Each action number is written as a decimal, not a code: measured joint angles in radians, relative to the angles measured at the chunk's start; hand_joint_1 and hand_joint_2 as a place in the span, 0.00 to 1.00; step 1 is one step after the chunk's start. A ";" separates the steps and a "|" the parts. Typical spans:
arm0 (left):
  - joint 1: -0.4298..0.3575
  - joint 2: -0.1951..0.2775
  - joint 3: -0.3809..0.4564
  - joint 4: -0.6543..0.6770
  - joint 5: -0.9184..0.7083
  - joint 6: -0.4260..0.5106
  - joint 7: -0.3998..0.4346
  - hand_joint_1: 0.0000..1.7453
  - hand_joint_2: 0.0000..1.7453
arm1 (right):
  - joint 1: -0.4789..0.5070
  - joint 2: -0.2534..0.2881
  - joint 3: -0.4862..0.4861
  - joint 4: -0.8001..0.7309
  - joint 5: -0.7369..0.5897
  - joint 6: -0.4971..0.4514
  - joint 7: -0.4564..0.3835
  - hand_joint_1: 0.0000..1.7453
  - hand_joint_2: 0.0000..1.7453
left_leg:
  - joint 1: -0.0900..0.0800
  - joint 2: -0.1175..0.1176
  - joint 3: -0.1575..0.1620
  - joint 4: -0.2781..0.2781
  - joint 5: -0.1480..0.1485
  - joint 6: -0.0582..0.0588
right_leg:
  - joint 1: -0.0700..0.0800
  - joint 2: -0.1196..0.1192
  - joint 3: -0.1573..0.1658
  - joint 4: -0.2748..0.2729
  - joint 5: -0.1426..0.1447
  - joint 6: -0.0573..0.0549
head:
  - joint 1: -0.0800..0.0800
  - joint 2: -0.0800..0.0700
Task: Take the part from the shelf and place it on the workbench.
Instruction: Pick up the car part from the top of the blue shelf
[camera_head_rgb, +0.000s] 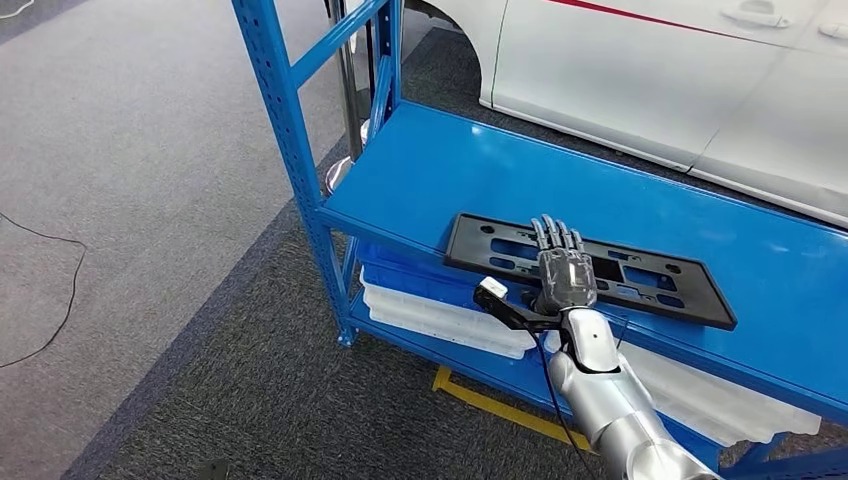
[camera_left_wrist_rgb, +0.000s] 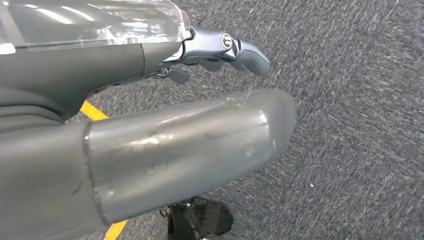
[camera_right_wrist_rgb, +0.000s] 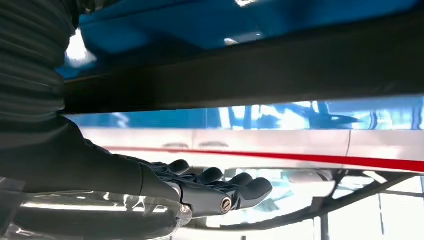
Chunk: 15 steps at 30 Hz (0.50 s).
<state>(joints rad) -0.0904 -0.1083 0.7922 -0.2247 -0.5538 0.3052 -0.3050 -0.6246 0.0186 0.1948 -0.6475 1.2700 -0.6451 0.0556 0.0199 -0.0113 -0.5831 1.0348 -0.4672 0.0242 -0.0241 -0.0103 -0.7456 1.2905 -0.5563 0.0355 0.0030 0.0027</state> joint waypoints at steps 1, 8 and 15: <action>0.002 0.000 0.003 0.000 0.001 -0.002 0.000 0.00 0.00 | 0.005 -0.002 -0.012 -0.007 -0.032 0.005 -0.023 0.00 1.00 | -0.004 0.000 0.000 0.000 -0.001 0.002 | 0.003 0.001 -0.010 0.020 0.002 -0.004 | 0.000 0.000; 0.004 0.001 0.023 0.001 0.004 -0.014 0.000 0.00 0.00 | 0.019 -0.001 -0.061 -0.099 -0.212 0.087 -0.134 0.00 1.00 | -0.018 0.004 0.003 -0.004 -0.007 -0.003 | 0.038 0.005 0.114 -0.242 0.116 -0.064 | -0.001 0.000; 0.009 0.009 0.034 0.002 -0.009 -0.019 -0.001 0.00 0.00 | 0.046 0.008 -0.062 -0.171 -0.275 0.123 -0.153 0.00 1.00 | -0.010 0.006 -0.103 0.220 -0.117 -0.038 | 0.022 0.002 0.147 -0.284 0.124 -0.076 | -0.001 0.000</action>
<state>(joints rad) -0.0816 -0.0992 0.8263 -0.2232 -0.5624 0.2865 -0.3056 -0.5782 0.0264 0.1324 -0.8184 0.9945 -0.5224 -0.0973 0.0095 -0.0057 -0.6856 1.2546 -0.5845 -0.0133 -0.0016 -0.0085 -0.5984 1.0064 -0.4322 -0.0405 0.0020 0.0027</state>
